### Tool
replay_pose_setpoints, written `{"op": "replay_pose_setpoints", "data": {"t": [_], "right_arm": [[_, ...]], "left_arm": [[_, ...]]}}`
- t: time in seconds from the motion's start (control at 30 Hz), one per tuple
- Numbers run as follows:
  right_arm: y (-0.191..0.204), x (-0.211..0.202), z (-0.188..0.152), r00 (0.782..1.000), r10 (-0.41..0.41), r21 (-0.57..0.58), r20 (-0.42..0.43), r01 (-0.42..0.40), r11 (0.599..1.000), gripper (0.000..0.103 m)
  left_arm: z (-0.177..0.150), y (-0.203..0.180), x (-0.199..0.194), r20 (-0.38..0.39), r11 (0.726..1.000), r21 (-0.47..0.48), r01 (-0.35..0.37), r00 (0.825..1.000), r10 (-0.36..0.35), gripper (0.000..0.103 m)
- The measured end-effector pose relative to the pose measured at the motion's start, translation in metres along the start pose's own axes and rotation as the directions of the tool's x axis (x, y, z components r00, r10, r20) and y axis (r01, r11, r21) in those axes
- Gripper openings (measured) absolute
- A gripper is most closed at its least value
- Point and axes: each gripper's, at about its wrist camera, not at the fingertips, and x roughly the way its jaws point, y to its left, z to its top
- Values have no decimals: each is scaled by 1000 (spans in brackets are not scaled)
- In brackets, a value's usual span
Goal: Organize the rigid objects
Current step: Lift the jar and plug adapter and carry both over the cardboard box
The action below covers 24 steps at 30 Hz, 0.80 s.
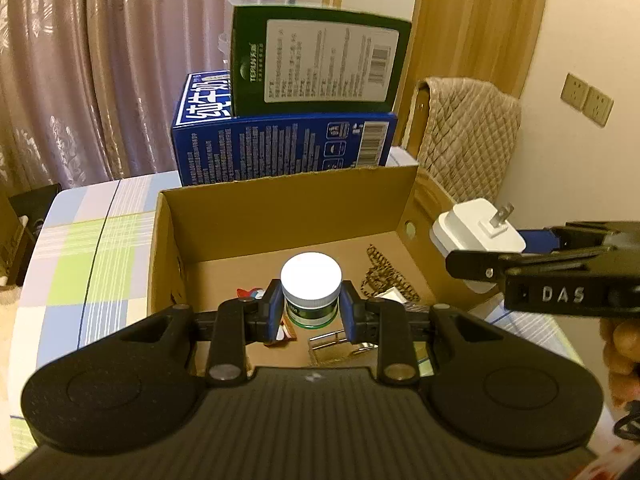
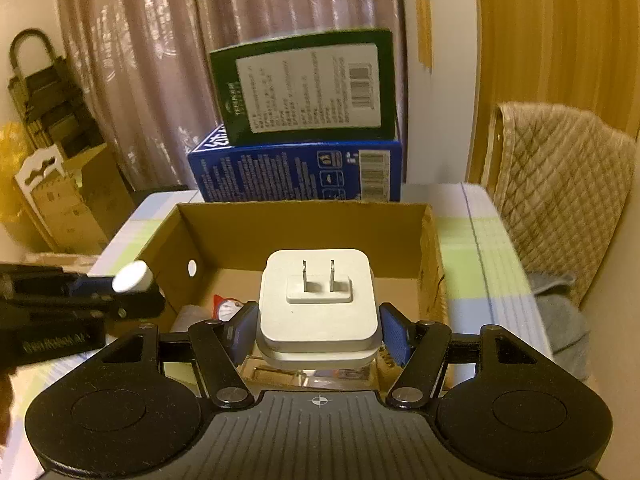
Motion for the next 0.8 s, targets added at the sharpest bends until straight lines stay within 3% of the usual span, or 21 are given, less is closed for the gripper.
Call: {"op": "replay_pose_setpoints", "data": {"t": [0.8], "right_arm": [[-20, 35, -1, 998, -34, 18, -50, 35, 999, 61]], "left_arm": [[1, -7, 47, -57, 1000, 18, 18, 998, -17, 25]]}}
